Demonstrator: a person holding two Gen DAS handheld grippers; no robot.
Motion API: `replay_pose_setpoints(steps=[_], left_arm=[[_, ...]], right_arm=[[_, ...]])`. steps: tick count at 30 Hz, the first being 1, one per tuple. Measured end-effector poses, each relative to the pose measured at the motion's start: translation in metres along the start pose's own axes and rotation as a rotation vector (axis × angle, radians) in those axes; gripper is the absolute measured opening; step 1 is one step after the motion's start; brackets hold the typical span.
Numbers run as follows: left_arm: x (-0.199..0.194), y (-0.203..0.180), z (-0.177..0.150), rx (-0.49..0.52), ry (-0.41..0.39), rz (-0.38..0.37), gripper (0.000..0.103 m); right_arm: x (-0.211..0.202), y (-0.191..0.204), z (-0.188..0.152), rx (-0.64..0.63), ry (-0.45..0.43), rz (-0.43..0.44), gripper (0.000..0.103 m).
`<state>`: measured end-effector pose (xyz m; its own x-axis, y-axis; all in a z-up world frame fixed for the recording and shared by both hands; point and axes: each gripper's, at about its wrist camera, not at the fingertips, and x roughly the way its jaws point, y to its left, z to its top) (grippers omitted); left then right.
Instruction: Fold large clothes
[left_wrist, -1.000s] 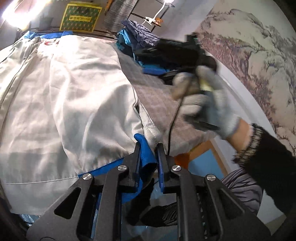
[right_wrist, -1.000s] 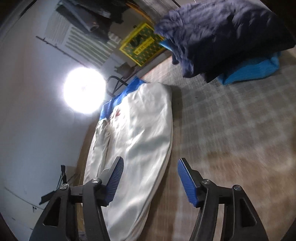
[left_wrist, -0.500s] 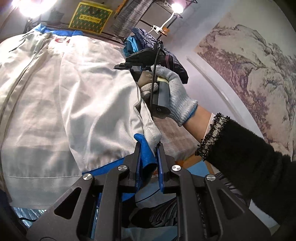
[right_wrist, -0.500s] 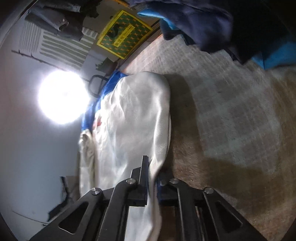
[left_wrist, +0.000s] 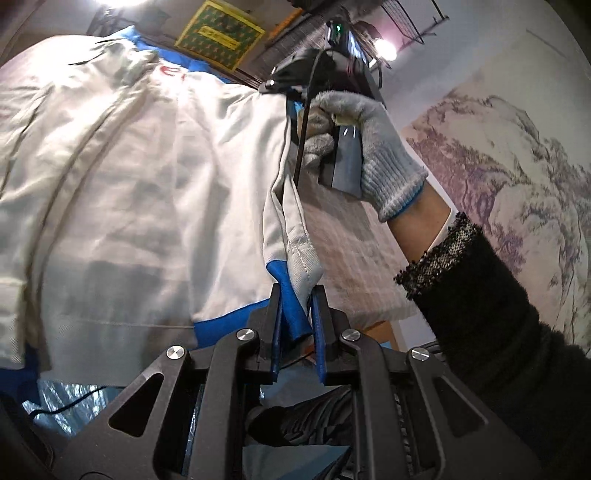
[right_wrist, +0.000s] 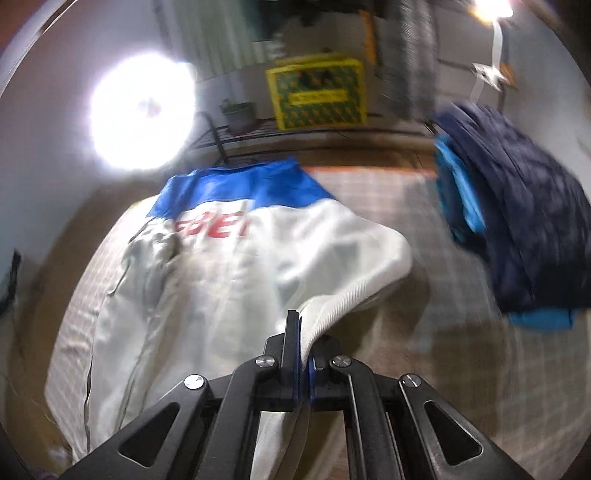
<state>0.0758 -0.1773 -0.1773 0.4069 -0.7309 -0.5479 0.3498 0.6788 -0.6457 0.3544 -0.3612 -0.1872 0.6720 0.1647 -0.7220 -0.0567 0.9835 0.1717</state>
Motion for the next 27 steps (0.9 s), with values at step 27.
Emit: replay_pose_setpoints(steps=[27], left_arm=[[-0.038, 0.095, -0.021, -0.224, -0.009, 0.122, 0.011]], right_arm=[[0.086, 0.211, -0.026, -0.469, 0.112, 0.118, 0.031]])
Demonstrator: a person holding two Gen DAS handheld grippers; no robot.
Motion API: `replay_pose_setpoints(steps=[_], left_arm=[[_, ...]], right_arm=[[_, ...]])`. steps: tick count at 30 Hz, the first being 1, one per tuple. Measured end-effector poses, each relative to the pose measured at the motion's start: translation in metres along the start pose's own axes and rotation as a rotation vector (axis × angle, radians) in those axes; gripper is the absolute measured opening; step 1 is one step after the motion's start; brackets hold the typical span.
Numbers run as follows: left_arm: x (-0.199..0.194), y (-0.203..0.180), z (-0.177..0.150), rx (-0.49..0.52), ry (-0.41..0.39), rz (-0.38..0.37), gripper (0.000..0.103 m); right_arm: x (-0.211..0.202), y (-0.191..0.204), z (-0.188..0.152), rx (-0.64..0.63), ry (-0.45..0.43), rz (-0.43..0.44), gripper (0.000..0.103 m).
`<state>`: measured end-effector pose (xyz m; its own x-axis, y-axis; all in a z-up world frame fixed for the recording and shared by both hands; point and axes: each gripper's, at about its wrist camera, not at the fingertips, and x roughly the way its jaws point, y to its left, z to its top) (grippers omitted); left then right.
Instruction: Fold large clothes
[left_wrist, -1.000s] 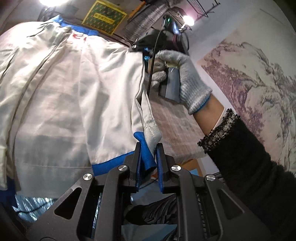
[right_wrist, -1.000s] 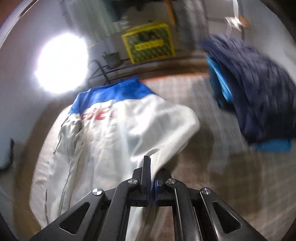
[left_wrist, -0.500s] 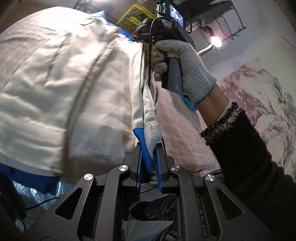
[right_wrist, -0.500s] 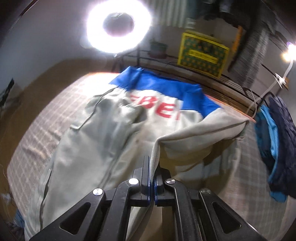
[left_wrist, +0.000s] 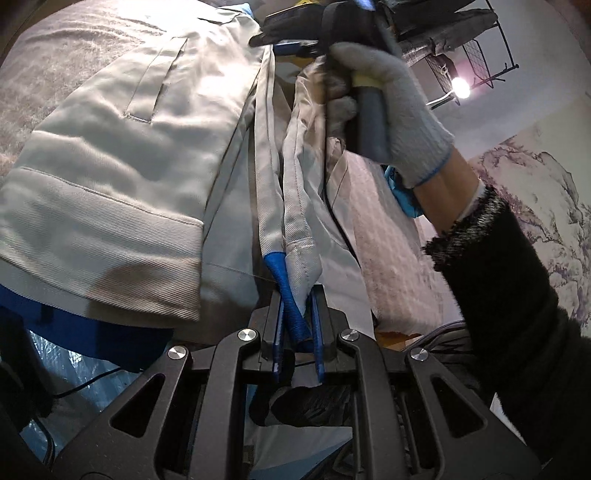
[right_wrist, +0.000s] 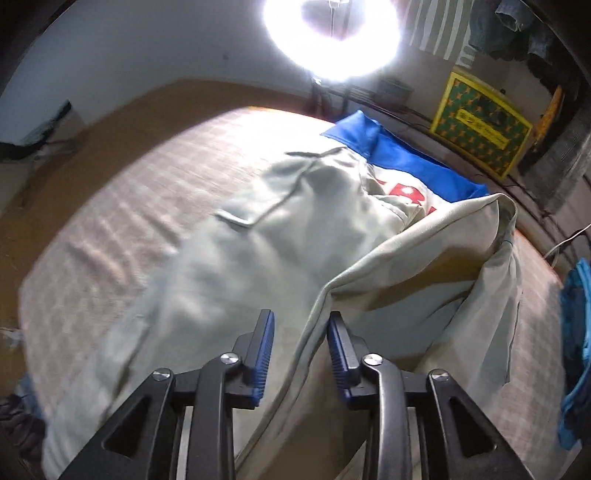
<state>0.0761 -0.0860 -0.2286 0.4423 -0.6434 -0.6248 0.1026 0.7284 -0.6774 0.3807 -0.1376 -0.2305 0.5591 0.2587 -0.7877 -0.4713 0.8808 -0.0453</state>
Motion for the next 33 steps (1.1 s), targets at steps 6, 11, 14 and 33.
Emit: replay_pose_setpoints(steps=[6, 11, 14, 33], left_arm=[[-0.004, -0.002, 0.002, 0.022, -0.007, -0.011, 0.011], [-0.002, -0.005, 0.001, 0.037, -0.009, -0.007, 0.01], [-0.001, -0.006, 0.002, 0.041, -0.007, -0.004, 0.01], [-0.001, 0.008, 0.007, -0.009, 0.045, -0.067, 0.008]], right_arm=[[-0.059, -0.055, -0.01, 0.166, -0.117, 0.156, 0.033], [-0.06, -0.114, -0.015, 0.361, -0.131, 0.033, 0.048], [-0.041, -0.129, -0.009, 0.426, -0.116, 0.033, 0.053], [-0.019, -0.111, 0.032, 0.336, -0.087, -0.133, 0.002]])
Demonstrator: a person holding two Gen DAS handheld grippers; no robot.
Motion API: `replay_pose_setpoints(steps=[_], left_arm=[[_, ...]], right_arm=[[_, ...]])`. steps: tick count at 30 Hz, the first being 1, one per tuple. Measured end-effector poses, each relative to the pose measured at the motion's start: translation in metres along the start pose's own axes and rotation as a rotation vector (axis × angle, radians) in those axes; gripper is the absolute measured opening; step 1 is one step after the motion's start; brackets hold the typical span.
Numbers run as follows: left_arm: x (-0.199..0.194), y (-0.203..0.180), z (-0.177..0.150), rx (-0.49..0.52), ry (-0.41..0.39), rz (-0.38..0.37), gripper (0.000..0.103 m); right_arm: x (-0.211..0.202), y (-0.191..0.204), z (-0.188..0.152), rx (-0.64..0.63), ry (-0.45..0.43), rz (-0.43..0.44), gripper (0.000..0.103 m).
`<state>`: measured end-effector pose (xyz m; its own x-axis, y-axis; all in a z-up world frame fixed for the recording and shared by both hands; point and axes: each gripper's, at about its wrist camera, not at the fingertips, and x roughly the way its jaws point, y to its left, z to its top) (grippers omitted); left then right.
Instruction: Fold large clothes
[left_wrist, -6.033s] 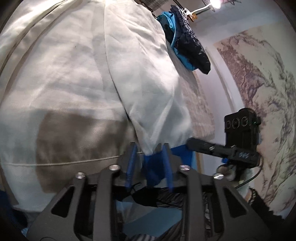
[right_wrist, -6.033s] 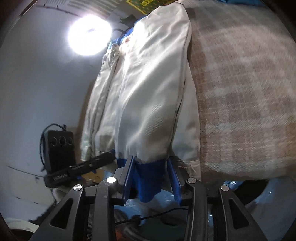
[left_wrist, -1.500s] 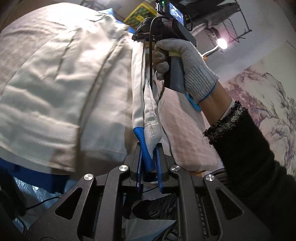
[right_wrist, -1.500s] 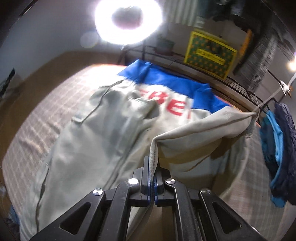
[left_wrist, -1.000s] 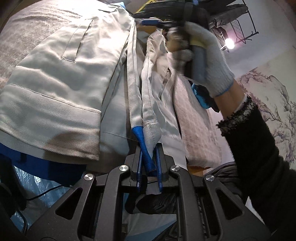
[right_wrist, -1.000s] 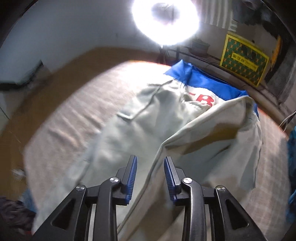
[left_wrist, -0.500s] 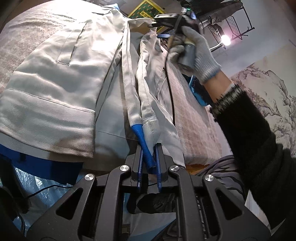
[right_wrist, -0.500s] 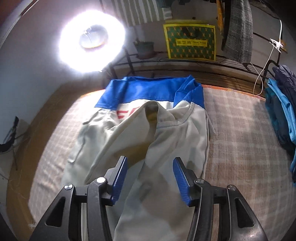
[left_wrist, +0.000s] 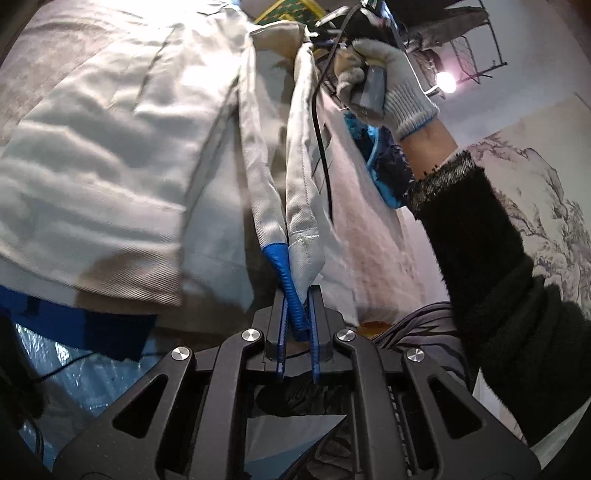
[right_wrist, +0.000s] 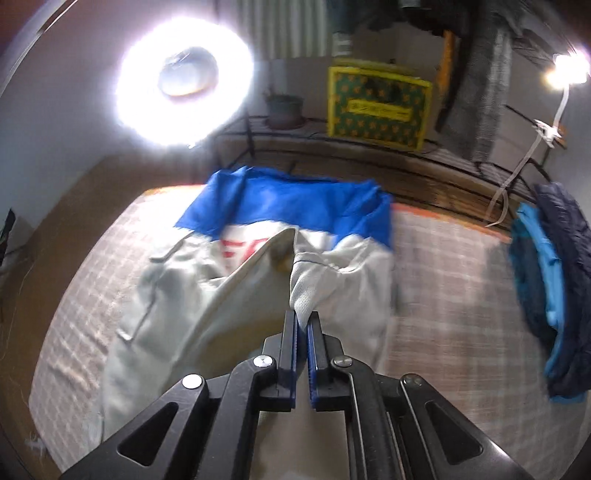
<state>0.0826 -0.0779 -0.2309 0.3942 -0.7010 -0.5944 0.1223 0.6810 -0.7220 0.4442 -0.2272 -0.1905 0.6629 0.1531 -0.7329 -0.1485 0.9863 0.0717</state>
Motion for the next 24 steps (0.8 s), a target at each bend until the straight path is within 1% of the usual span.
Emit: replay_pose_setpoints(steps=[4, 6, 8, 9, 10, 11, 13, 14, 16, 17, 19, 22, 24], left_arm=[[-0.004, 0.007, -0.005, -0.008, -0.002, 0.034, 0.008], [-0.007, 0.007, -0.007, -0.001, -0.005, 0.044, 0.008], [-0.008, 0.003, -0.008, 0.013, -0.005, 0.05, 0.008], [-0.008, 0.002, -0.009, 0.018, -0.005, 0.051, 0.008], [-0.008, 0.001, -0.009, 0.021, -0.003, 0.051, 0.008], [-0.009, 0.0, -0.009, 0.022, -0.001, 0.051, 0.008], [-0.011, -0.001, -0.009, 0.019, -0.006, 0.05, 0.008], [-0.014, -0.002, -0.01, 0.025, -0.01, 0.053, 0.008], [-0.019, -0.008, -0.011, 0.044, -0.022, 0.058, 0.008], [-0.023, -0.011, -0.011, 0.053, -0.027, 0.057, 0.008], [-0.032, -0.015, -0.011, 0.074, -0.041, 0.054, 0.008], [-0.044, -0.023, -0.009, 0.118, -0.061, 0.062, 0.008], [-0.046, -0.027, -0.003, 0.145, -0.056, 0.067, 0.008]], right_arm=[[0.043, 0.036, -0.01, -0.062, 0.065, 0.003, 0.002], [0.058, 0.042, -0.019, -0.068, 0.089, -0.003, 0.003], [0.06, 0.039, -0.025, -0.073, 0.085, 0.027, 0.01], [0.055, 0.034, -0.025, -0.059, 0.089, 0.069, 0.015], [0.048, 0.025, -0.024, -0.027, 0.097, 0.136, 0.028], [0.039, 0.018, -0.021, 0.0, 0.088, 0.193, 0.036], [0.012, 0.007, -0.02, 0.033, 0.043, 0.256, 0.036], [-0.008, -0.001, -0.02, 0.044, 0.015, 0.282, 0.036], [-0.041, -0.013, -0.024, 0.059, -0.019, 0.317, 0.036], [-0.065, -0.023, -0.03, 0.063, -0.043, 0.333, 0.035], [-0.096, -0.035, -0.043, 0.062, -0.071, 0.347, 0.035], [-0.147, -0.052, -0.082, 0.055, -0.091, 0.349, 0.035], [-0.169, -0.057, -0.11, 0.047, -0.084, 0.346, 0.035]])
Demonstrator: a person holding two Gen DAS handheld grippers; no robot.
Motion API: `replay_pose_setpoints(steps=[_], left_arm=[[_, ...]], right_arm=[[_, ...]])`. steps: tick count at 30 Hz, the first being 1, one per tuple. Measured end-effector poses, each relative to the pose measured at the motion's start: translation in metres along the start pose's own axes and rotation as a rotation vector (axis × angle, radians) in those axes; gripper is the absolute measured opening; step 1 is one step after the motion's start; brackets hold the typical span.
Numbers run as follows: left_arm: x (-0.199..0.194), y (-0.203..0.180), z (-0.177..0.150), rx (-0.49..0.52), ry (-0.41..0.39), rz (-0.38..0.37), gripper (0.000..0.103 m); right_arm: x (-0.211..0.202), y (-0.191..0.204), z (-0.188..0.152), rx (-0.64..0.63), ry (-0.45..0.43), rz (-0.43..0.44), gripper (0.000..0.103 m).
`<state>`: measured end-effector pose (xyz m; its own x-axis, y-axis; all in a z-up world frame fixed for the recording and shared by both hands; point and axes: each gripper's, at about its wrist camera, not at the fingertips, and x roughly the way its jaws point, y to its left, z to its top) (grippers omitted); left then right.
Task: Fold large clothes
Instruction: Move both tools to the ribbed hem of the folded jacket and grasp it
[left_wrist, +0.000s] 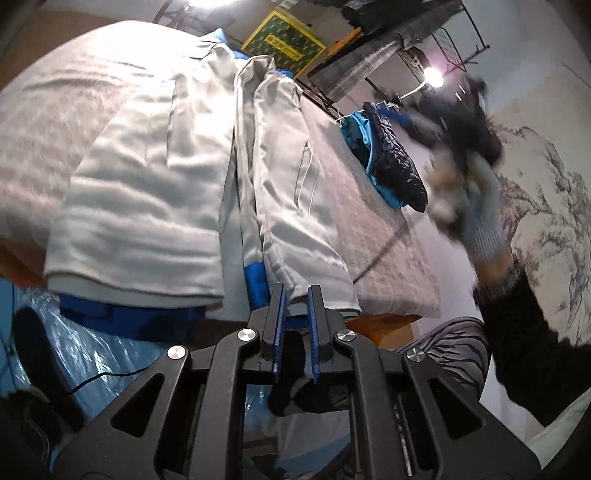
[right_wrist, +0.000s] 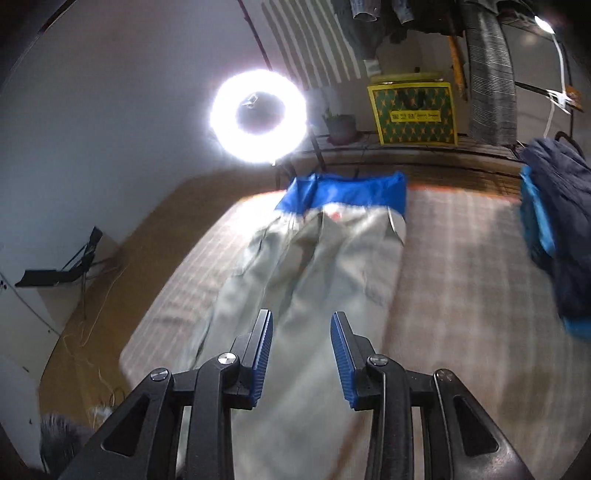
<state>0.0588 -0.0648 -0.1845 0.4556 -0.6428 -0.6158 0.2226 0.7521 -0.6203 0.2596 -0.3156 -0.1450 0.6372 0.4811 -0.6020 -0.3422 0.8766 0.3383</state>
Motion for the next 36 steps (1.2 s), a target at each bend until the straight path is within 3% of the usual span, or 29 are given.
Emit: replay_pose_setpoints(steps=[3, 7, 9, 12, 14, 16, 24, 27, 29, 33, 35, 36], left_arm=[[0.006, 0.002, 0.01, 0.041, 0.027, 0.01, 0.01], [0.029, -0.001, 0.018, 0.064, 0.08, 0.025, 0.03], [0.039, -0.002, 0.02, 0.061, 0.107, 0.043, 0.031], [0.055, 0.003, 0.022, 0.042, 0.14, 0.089, 0.031], [0.063, 0.006, 0.02, 0.059, 0.155, 0.112, 0.015], [0.067, 0.007, 0.019, 0.077, 0.16, 0.107, 0.008], [0.04, 0.009, 0.023, 0.157, 0.113, 0.183, 0.004], [0.056, 0.024, 0.017, 0.119, 0.173, 0.18, 0.006], [0.054, 0.025, 0.015, 0.103, 0.169, 0.161, 0.007], [0.021, 0.019, 0.021, 0.112, 0.132, 0.117, 0.011], [-0.007, 0.022, 0.026, 0.138, 0.063, 0.16, 0.022], [-0.02, 0.029, 0.03, 0.14, 0.03, 0.189, 0.037]], right_arm=[[-0.021, 0.006, -0.049, -0.007, 0.046, -0.02, 0.035], [-0.022, 0.008, -0.108, 0.028, 0.133, -0.022, 0.035], [-0.019, 0.009, -0.127, 0.049, 0.174, -0.012, 0.035], [-0.01, 0.012, -0.151, 0.039, 0.214, -0.028, 0.035], [-0.004, 0.01, -0.162, 0.045, 0.246, -0.03, 0.035], [0.001, 0.009, -0.168, 0.052, 0.263, -0.024, 0.035], [0.006, 0.037, -0.177, -0.04, 0.276, 0.008, 0.035], [0.019, 0.048, -0.188, -0.118, 0.316, -0.034, 0.033], [0.024, 0.052, -0.192, -0.171, 0.333, -0.077, 0.033], [0.017, 0.049, -0.19, -0.182, 0.339, -0.098, 0.033], [0.01, 0.043, -0.188, -0.141, 0.328, -0.084, 0.037], [0.006, 0.042, -0.188, -0.119, 0.321, -0.074, 0.038]])
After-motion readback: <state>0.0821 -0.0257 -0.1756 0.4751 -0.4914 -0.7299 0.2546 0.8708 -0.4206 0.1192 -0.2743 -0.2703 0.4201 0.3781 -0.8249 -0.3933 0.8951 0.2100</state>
